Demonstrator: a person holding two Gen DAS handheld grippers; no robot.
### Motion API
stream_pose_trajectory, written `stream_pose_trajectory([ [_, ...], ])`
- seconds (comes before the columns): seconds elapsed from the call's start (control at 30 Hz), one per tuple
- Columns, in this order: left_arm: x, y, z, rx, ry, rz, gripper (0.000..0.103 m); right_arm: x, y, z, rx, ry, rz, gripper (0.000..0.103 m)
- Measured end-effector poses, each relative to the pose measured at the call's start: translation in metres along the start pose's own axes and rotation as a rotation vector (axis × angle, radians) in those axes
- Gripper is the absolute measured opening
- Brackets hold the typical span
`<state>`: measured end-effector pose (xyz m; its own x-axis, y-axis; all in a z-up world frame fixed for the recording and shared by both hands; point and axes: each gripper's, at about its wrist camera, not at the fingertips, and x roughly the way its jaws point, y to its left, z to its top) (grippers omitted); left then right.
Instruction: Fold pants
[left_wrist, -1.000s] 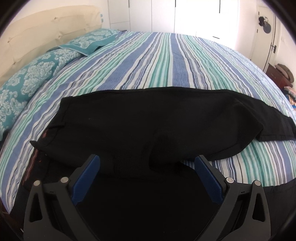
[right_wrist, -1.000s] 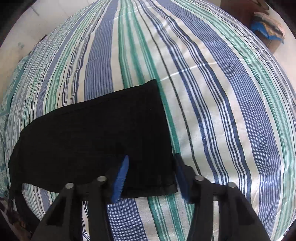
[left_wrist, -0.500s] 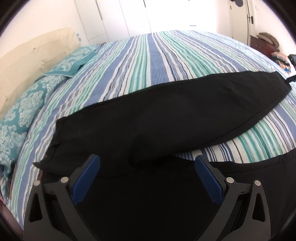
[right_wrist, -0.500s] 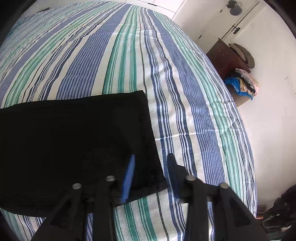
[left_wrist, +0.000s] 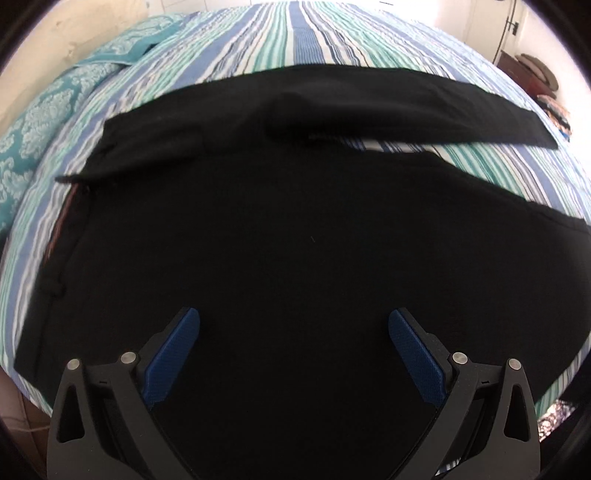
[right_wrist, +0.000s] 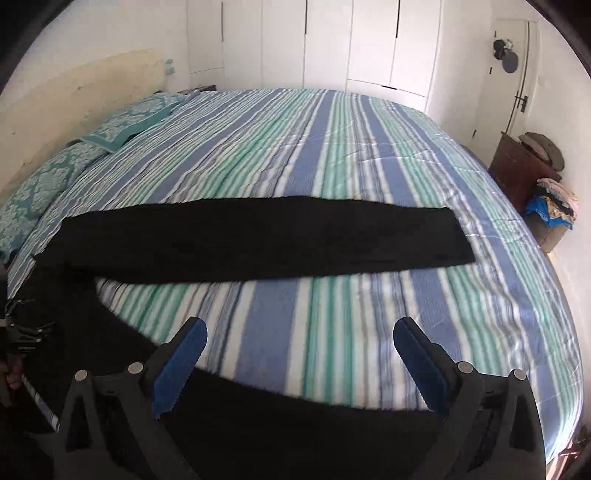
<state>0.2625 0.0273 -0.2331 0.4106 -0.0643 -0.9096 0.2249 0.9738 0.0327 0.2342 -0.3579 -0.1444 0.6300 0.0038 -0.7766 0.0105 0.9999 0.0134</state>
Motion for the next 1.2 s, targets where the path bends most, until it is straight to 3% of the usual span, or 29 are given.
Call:
stream_pose_trajectory([
  [0.1, -0.018, -0.011, -0.025, 0.062, 0.021, 0.046, 0.102, -0.002, 0.067, -0.059, -0.001, 0.082, 0.078, 0.101],
  [0.17, -0.026, -0.003, -0.039, 0.045, 0.048, 0.065, 0.103, -0.002, 0.097, -0.091, 0.020, 0.148, 0.122, 0.101],
  [0.3, -0.033, 0.051, -0.052, -0.145, 0.092, 0.107, 0.103, -0.026, 0.128, -0.120, -0.029, 0.187, 0.169, 0.101],
  [0.37, -0.041, 0.079, -0.052, -0.252, 0.065, 0.115, 0.102, -0.047, 0.134, -0.126, -0.076, 0.173, 0.160, 0.101],
  [0.5, -0.068, 0.090, -0.043, -0.223, -0.014, 0.113, 0.102, -0.089, 0.134, -0.138, -0.150, 0.108, 0.109, 0.101],
  [0.7, -0.131, 0.055, -0.067, -0.172, -0.076, -0.147, 0.102, -0.133, 0.126, -0.165, -0.176, 0.090, 0.082, 0.101],
  [0.8, -0.160, 0.023, -0.084, -0.096, -0.072, -0.213, 0.102, -0.158, 0.111, -0.164, -0.190, 0.046, 0.075, 0.102],
  [1.0, -0.235, -0.020, -0.103, 0.052, -0.214, -0.130, 0.102, -0.214, 0.073, -0.140, -0.234, -0.004, 0.036, 0.102],
  [1.2, -0.273, -0.037, -0.121, -0.009, -0.287, -0.115, 0.102, -0.256, 0.058, -0.139, -0.023, -0.111, 0.035, 0.103],
])
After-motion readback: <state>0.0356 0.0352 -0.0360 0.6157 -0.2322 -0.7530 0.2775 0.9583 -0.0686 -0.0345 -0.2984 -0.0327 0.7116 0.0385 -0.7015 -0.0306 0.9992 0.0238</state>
